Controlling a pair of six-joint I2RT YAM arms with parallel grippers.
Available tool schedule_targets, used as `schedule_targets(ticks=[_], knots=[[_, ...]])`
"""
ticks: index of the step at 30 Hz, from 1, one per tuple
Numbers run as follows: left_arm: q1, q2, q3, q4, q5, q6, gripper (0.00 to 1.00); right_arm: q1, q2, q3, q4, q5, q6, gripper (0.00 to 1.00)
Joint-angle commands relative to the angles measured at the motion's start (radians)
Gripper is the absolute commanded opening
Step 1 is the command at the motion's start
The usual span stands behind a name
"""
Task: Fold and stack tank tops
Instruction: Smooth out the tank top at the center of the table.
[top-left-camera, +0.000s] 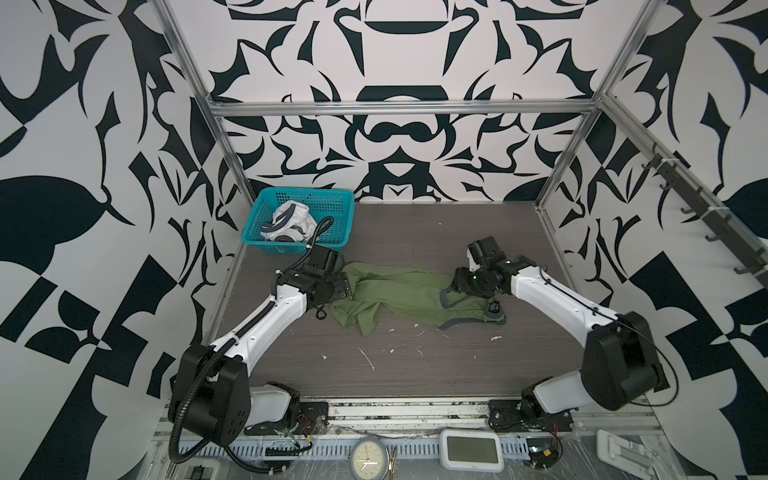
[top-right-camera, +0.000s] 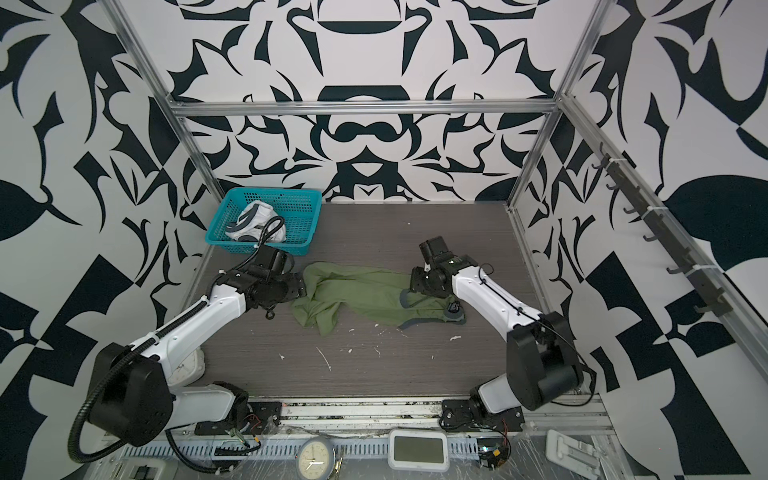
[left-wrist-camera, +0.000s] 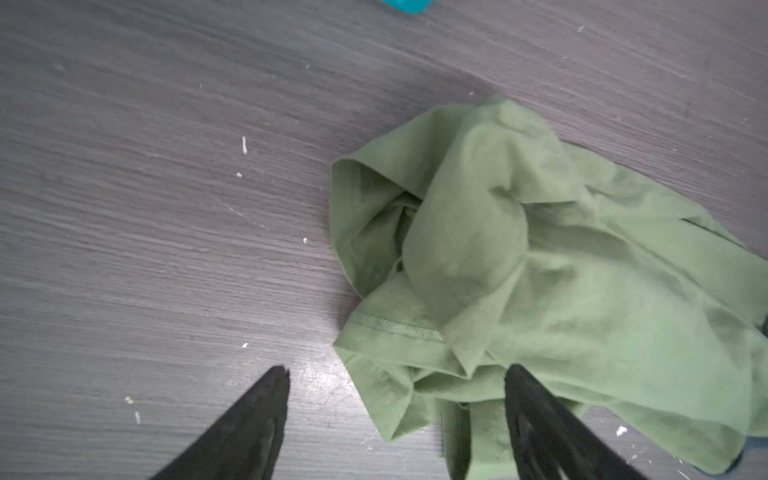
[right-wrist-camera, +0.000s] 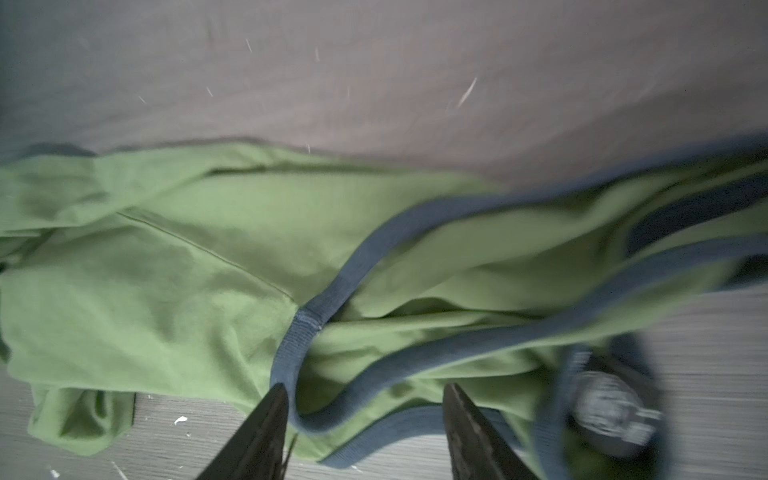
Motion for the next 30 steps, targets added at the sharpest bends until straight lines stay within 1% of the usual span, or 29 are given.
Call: schedule_targets(ticks=[1, 7, 9, 12, 14, 18, 21, 24, 28, 30], knots=[[0.018, 0.015, 0.003, 0.051, 0.047, -0.021, 0.84, 0.024, 0.023, -0.016, 0.122, -0.068, 0.096, 0.58], [0.02, 0.037, 0.0, 0.066, 0.05, -0.023, 0.84, 0.039, 0.107, -0.037, 0.23, -0.15, 0.154, 0.48], [0.02, 0.038, -0.004, 0.069, 0.048, -0.021, 0.84, 0.042, 0.119, -0.039, 0.242, -0.152, 0.16, 0.45], [0.02, 0.039, -0.013, 0.072, 0.044, -0.021, 0.84, 0.048, 0.12, -0.036, 0.246, -0.14, 0.159, 0.43], [0.021, 0.042, -0.021, 0.075, 0.044, -0.022, 0.84, 0.05, 0.129, -0.033, 0.25, -0.141, 0.159, 0.39], [0.021, 0.042, -0.03, 0.087, 0.05, -0.026, 0.84, 0.052, 0.146, -0.02, 0.241, -0.135, 0.148, 0.23], [0.021, 0.043, -0.025, 0.085, 0.062, -0.025, 0.84, 0.054, 0.11, -0.007, 0.197, -0.086, 0.125, 0.12], [0.02, 0.051, -0.013, 0.077, 0.099, -0.02, 0.84, 0.055, 0.033, 0.001, 0.132, 0.007, 0.087, 0.06], [0.022, 0.059, -0.006, 0.06, 0.151, -0.024, 0.81, 0.053, -0.046, -0.007, 0.092, 0.069, 0.058, 0.0], [0.018, 0.055, -0.014, 0.055, 0.192, -0.035, 0.79, 0.053, -0.067, -0.014, 0.085, 0.068, 0.051, 0.0]])
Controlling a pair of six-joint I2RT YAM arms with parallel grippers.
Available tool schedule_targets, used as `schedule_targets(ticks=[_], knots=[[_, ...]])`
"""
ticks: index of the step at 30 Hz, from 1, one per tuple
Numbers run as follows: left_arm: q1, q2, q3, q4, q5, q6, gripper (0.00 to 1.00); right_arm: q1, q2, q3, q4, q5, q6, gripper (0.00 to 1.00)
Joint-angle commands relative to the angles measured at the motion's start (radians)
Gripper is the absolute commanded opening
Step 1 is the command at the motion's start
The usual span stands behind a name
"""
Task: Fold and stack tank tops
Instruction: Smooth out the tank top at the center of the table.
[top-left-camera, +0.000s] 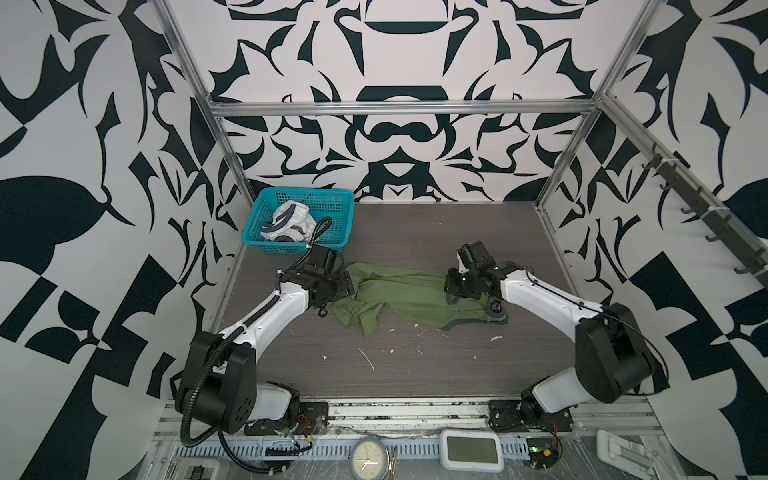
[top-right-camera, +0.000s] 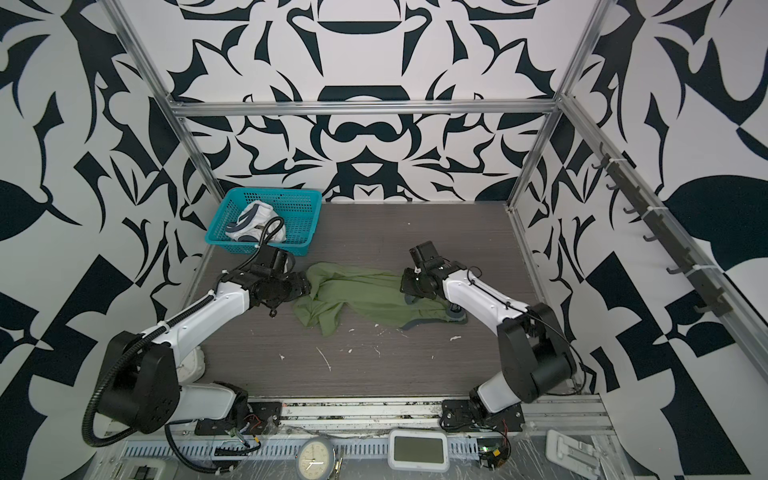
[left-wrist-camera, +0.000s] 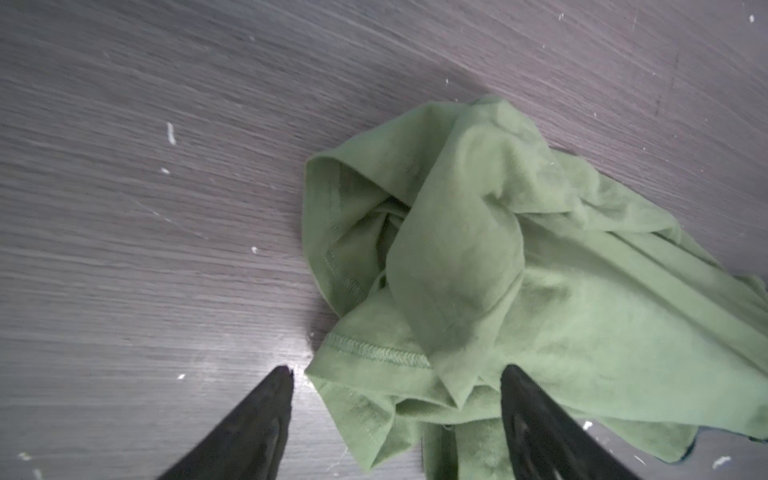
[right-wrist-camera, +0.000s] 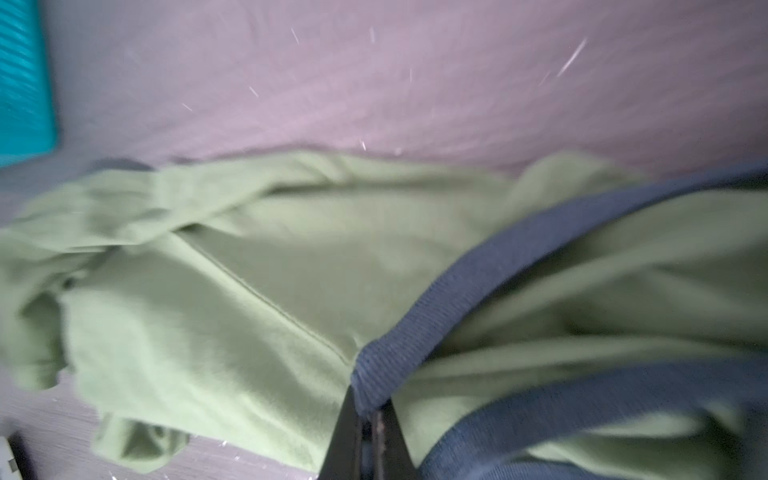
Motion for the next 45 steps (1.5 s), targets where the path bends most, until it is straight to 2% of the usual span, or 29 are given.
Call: schedule_targets(ticks=[1, 7, 10, 15, 24, 27, 30, 33, 36, 41, 43, 45], knots=[[-0.003, -0.005, -0.004, -0.025, 0.074, -0.032, 0.78, 0.002, -0.046, 0.019, -0.051, 0.064, -0.038, 0.0], [-0.104, -0.036, -0.018, -0.039, 0.01, -0.05, 0.77, 0.002, -0.058, 0.002, -0.048, 0.066, -0.037, 0.0], [-0.12, 0.007, -0.002, -0.043, -0.02, -0.053, 0.72, 0.002, -0.057, 0.003, -0.048, 0.067, -0.036, 0.0], [-0.134, 0.093, 0.053, -0.006, -0.006, -0.068, 0.57, 0.002, -0.063, 0.008, -0.054, 0.077, -0.039, 0.0], [-0.143, 0.194, 0.125, 0.039, -0.023, -0.073, 0.39, 0.002, -0.065, -0.004, -0.06, 0.077, -0.049, 0.0], [-0.143, 0.199, 0.133, 0.042, -0.047, -0.075, 0.29, 0.002, -0.068, -0.003, -0.067, 0.084, -0.056, 0.0], [-0.143, 0.183, 0.136, 0.036, -0.082, -0.073, 0.15, 0.002, -0.073, -0.005, -0.068, 0.085, -0.063, 0.0], [-0.144, 0.127, 0.125, 0.027, -0.142, -0.063, 0.0, 0.002, -0.084, 0.004, -0.085, 0.097, -0.081, 0.0], [-0.14, -0.004, 0.093, 0.027, -0.223, -0.034, 0.0, 0.002, -0.107, 0.029, -0.113, 0.121, -0.116, 0.0], [-0.122, -0.346, 0.01, 0.079, -0.324, 0.001, 0.0, 0.001, -0.249, 0.054, -0.132, 0.184, -0.211, 0.0], [-0.077, -0.419, -0.005, 0.071, -0.288, -0.006, 0.0, -0.001, -0.299, 0.056, -0.14, 0.188, -0.235, 0.0], [-0.029, -0.409, 0.006, 0.018, -0.233, -0.007, 0.0, -0.002, -0.307, 0.053, -0.149, 0.172, -0.247, 0.0]])
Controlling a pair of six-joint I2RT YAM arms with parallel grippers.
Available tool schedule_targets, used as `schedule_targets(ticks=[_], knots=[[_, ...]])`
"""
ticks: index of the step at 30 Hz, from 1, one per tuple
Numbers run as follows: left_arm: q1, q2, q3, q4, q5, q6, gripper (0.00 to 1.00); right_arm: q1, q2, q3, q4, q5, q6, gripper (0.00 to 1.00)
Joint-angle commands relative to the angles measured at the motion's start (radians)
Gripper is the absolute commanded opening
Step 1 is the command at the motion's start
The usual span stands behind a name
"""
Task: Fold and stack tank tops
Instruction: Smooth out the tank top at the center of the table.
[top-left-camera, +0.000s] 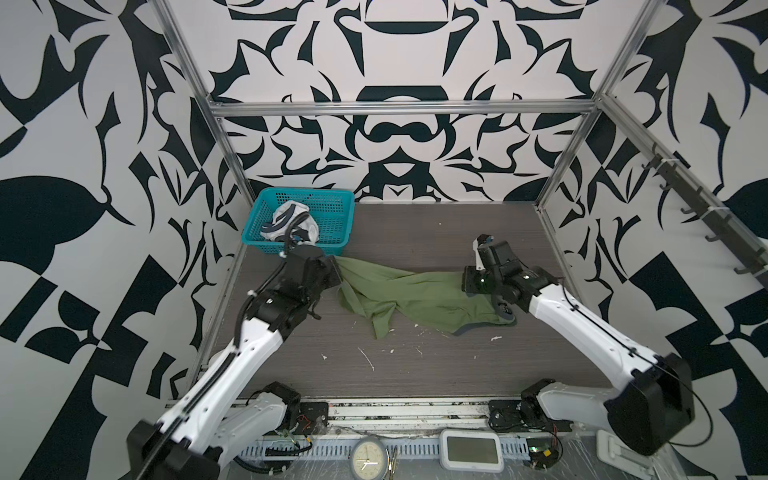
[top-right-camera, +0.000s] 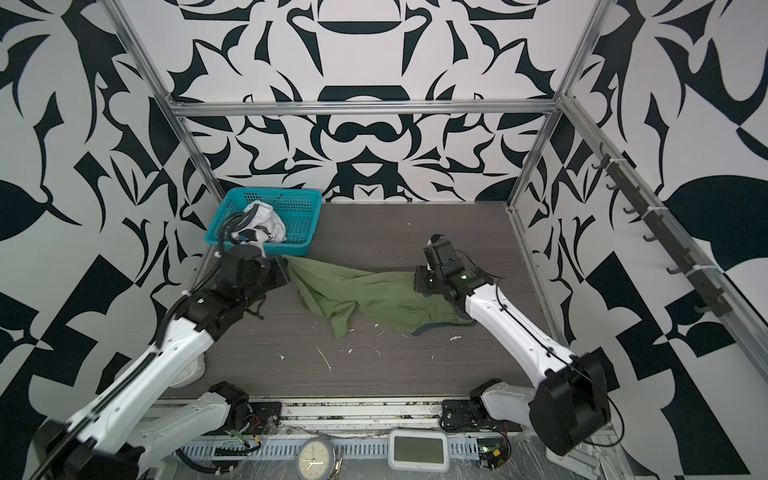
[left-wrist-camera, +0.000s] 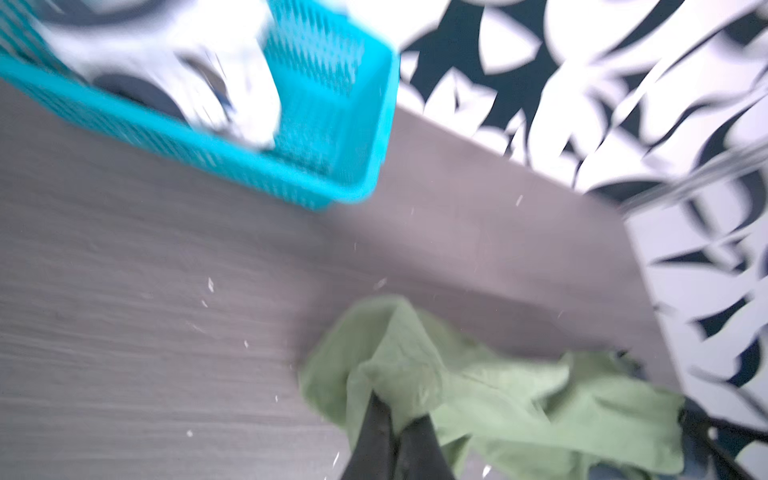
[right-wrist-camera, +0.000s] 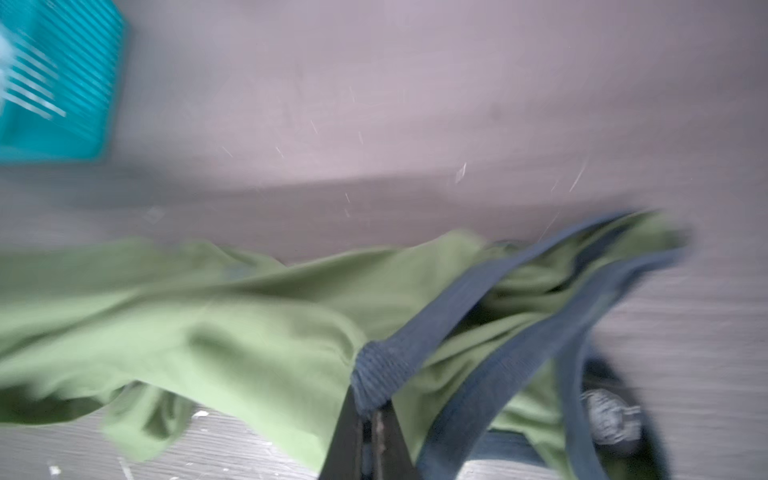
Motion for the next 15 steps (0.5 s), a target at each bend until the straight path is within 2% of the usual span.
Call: schedule_targets(ticks=[1, 5, 7, 11, 13, 15], knots=[[0.06, 0.044, -0.023, -0.069, 0.024, 0.011, 0.0, 0.0, -0.024, 0.026, -0.016, 0.02, -0.057, 0.0], [0.089, 0.089, -0.072, -0.071, 0.026, -0.01, 0.0, -0.001, -0.009, -0.039, 0.016, 0.016, -0.059, 0.0], [0.118, 0.116, -0.1, -0.052, 0.066, -0.032, 0.0, -0.008, 0.005, -0.068, 0.036, 0.007, -0.06, 0.0], [0.141, 0.181, -0.131, -0.008, 0.133, -0.051, 0.0, -0.025, 0.045, -0.116, 0.114, -0.094, -0.044, 0.01], [0.141, 0.203, -0.136, -0.004, 0.144, -0.053, 0.0, -0.027, 0.076, -0.119, 0.128, -0.17, -0.041, 0.08], [0.141, 0.208, -0.152, 0.006, 0.142, -0.054, 0.0, -0.033, 0.089, -0.122, 0.125, -0.221, -0.029, 0.19]])
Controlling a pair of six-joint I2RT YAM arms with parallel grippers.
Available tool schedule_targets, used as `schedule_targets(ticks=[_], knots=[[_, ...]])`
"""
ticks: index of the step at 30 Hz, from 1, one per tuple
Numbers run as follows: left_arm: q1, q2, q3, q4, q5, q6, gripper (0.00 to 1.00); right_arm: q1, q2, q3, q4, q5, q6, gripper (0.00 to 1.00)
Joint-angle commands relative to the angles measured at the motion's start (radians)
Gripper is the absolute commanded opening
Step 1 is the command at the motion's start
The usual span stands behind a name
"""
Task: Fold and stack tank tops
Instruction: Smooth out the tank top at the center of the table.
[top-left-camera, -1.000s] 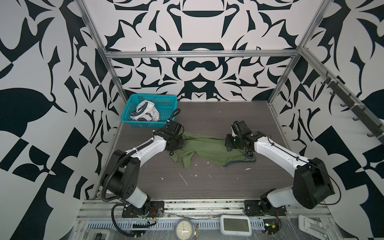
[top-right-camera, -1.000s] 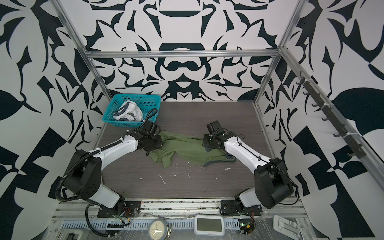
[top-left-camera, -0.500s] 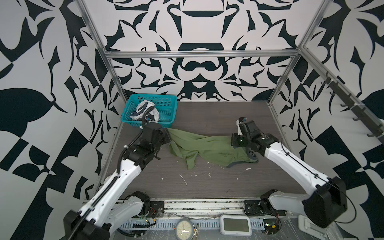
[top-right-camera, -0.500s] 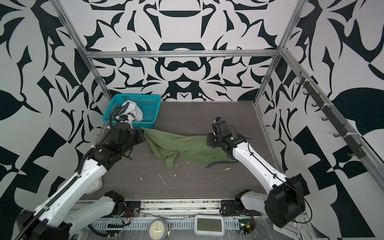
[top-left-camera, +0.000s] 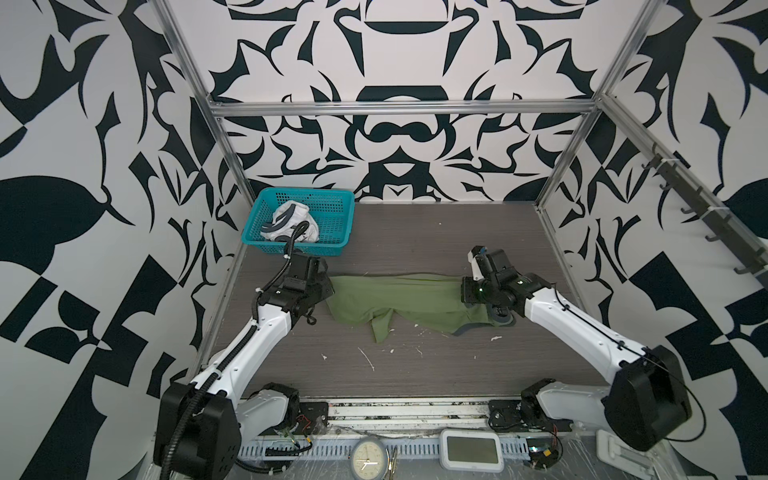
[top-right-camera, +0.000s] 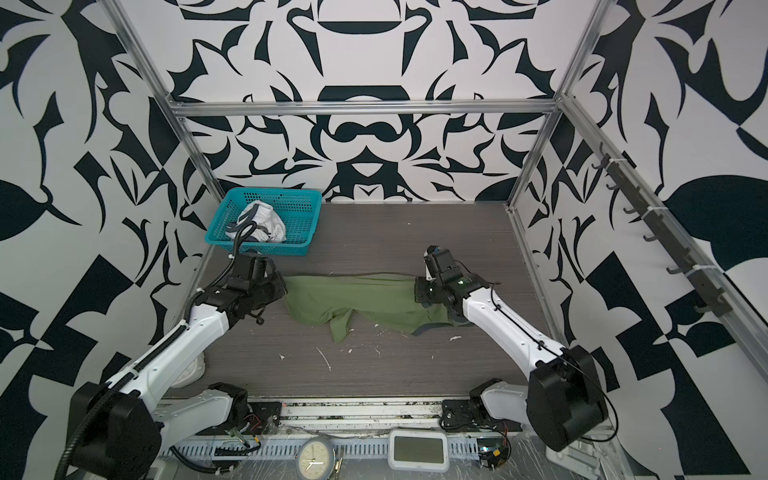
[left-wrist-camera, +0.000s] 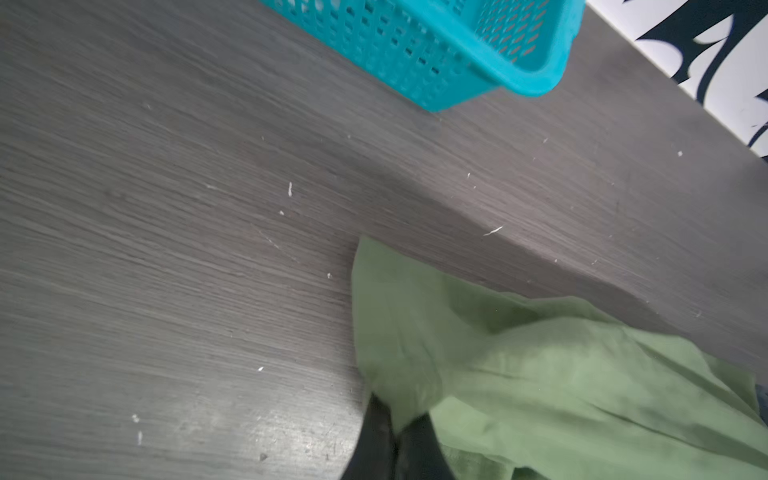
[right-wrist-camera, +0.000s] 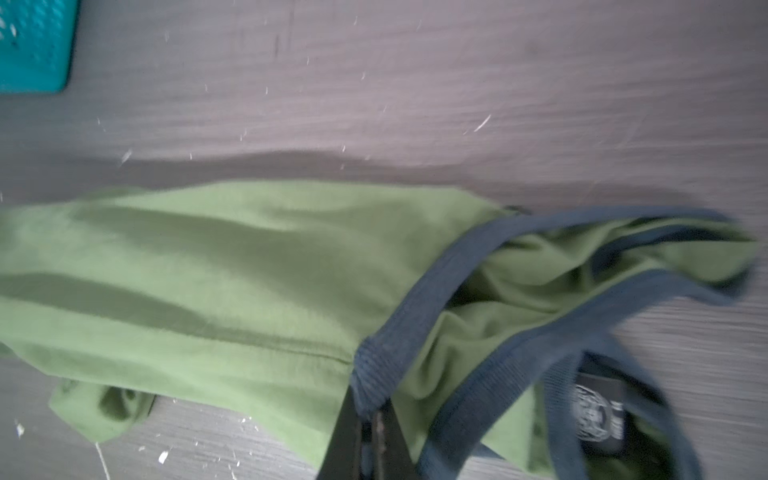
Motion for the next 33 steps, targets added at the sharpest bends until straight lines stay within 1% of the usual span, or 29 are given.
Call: schedule_targets(ticks=[1, 4, 7, 9, 11, 15, 19, 22, 24, 27, 33], knots=[[0.005, -0.004, -0.025, 0.032, 0.026, -0.019, 0.0, -0.017, -0.002, -0.006, 0.05, -0.117, 0.014, 0.25], [0.006, -0.009, -0.051, 0.044, 0.021, -0.019, 0.0, -0.073, -0.02, -0.024, 0.056, -0.177, 0.061, 0.37], [0.006, -0.008, -0.067, 0.059, 0.027, -0.026, 0.0, -0.12, -0.023, -0.043, 0.085, -0.234, 0.104, 0.41], [0.007, -0.006, -0.069, 0.067, 0.03, -0.03, 0.0, -0.122, -0.011, -0.044, 0.095, -0.24, 0.116, 0.41], [0.007, -0.002, -0.069, 0.065, 0.03, -0.03, 0.0, -0.122, 0.004, -0.046, 0.089, -0.239, 0.132, 0.39], [0.006, -0.005, -0.064, 0.062, 0.023, -0.028, 0.0, -0.12, -0.02, -0.073, 0.059, -0.195, 0.17, 0.38], [0.006, -0.005, -0.064, 0.059, 0.02, -0.025, 0.0, -0.11, -0.081, -0.131, 0.073, -0.199, 0.221, 0.43], [0.006, -0.002, -0.066, 0.063, 0.019, -0.027, 0.0, -0.11, -0.078, -0.164, 0.11, -0.207, 0.244, 0.44], [0.007, 0.0, -0.064, 0.065, 0.02, -0.027, 0.0, -0.108, -0.055, -0.177, 0.158, -0.239, 0.26, 0.44], [0.006, 0.001, -0.061, 0.063, 0.024, -0.027, 0.0, -0.095, -0.018, -0.17, 0.212, -0.27, 0.277, 0.43], [0.007, -0.011, -0.07, 0.075, 0.034, -0.03, 0.0, -0.079, 0.032, -0.138, 0.257, -0.285, 0.273, 0.32]])
